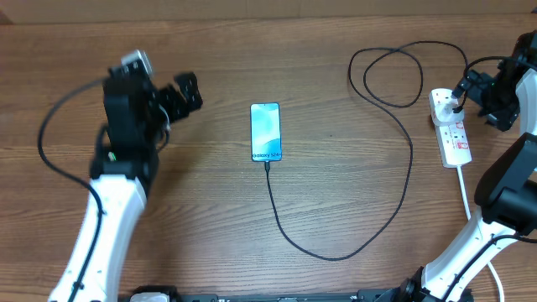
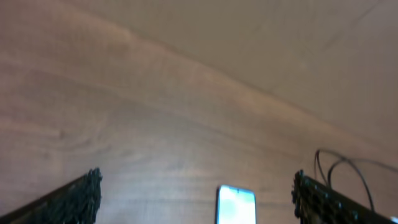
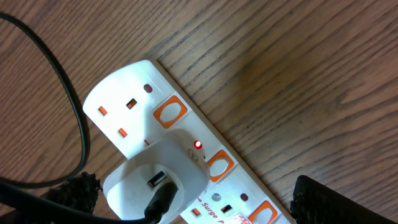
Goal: Plug charger to phone and switch on socket
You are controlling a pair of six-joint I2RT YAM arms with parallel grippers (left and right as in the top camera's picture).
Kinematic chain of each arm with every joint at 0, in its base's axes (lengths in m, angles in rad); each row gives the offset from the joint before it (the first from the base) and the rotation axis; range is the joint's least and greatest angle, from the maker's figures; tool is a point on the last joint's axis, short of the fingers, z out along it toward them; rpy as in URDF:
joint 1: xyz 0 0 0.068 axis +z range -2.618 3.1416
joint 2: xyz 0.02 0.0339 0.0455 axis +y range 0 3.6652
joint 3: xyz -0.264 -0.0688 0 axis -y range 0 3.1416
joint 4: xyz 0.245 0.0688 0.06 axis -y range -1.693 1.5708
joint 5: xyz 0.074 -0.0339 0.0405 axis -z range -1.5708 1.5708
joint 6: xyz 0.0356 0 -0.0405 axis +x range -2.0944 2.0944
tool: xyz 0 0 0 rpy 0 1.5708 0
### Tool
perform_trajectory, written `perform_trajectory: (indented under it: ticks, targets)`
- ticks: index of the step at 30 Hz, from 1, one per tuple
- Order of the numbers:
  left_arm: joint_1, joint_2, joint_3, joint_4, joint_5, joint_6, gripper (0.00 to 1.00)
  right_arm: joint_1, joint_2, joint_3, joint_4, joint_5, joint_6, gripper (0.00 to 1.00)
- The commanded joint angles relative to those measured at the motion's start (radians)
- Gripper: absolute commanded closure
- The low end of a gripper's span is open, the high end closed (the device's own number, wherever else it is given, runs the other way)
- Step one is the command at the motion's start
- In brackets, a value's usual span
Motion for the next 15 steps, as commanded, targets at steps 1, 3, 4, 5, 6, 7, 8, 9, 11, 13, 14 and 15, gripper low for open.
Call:
perform_trajectory:
  ticks: [1, 3, 4, 5, 6, 7, 8, 9, 11, 13, 14, 15]
  targets:
    - [-0.006, -0.098, -0.201, 0.118, 0.011, 0.008, 0.01, -0.003, -0.01, 0.017, 0.005, -0.005, -0.006, 0.0]
    - [-0.006, -0.161, -0.329, 0.203, 0.007, 0.008, 0.0, -0.003, -0.01, 0.017, 0.005, -0.005, -0.006, 0.0]
    - [-0.006, -0.19, -0.382, 0.231, 0.007, 0.008, 0.0, -0.003, -0.01, 0.017, 0.005, -0.005, -0.006, 0.0]
    - [-0.006, -0.219, -0.434, 0.258, 0.006, 0.008, 0.01, -0.003, -0.01, 0.017, 0.005, -0.005, -0.006, 0.0]
    - [-0.006, -0.242, -0.476, 0.286, 0.004, 0.008, 0.0, -0.003, -0.01, 0.017, 0.005, -0.005, -0.006, 0.0]
    - [-0.006, -0.269, -0.523, 0.32, 0.003, 0.008, 0.0, -0.003, -0.01, 0.017, 0.005, -0.005, -0.006, 0.0]
    - [-0.006, -0.291, -0.56, 0.346, 0.003, 0.008, 0.0, -0.003, -0.01, 0.017, 0.005, -0.005, -0.006, 0.0]
    - [-0.006, -0.309, -0.589, 0.366, 0.003, 0.008, 0.0, -0.003, -0.01, 0.017, 0.005, -0.005, -0.006, 0.0]
    - [-0.006, -0.382, -0.701, 0.429, 0.003, 0.008, 0.0, -0.003, -0.01, 0.017, 0.005, -0.005, -0.006, 0.0]
    - [-0.006, -0.435, -0.766, 0.451, 0.003, 0.008, 0.0, -0.003, -0.01, 0.017, 0.005, -0.005, -0.006, 0.0]
    - [-0.006, -0.452, -0.784, 0.456, 0.003, 0.008, 0.0, -0.003, -0.01, 0.017, 0.005, -0.005, -0.006, 0.0]
    - [-0.006, -0.487, -0.818, 0.462, 0.002, 0.009, 0.0, -0.003, -0.01, 0.017, 0.005, -0.005, -0.006, 0.0]
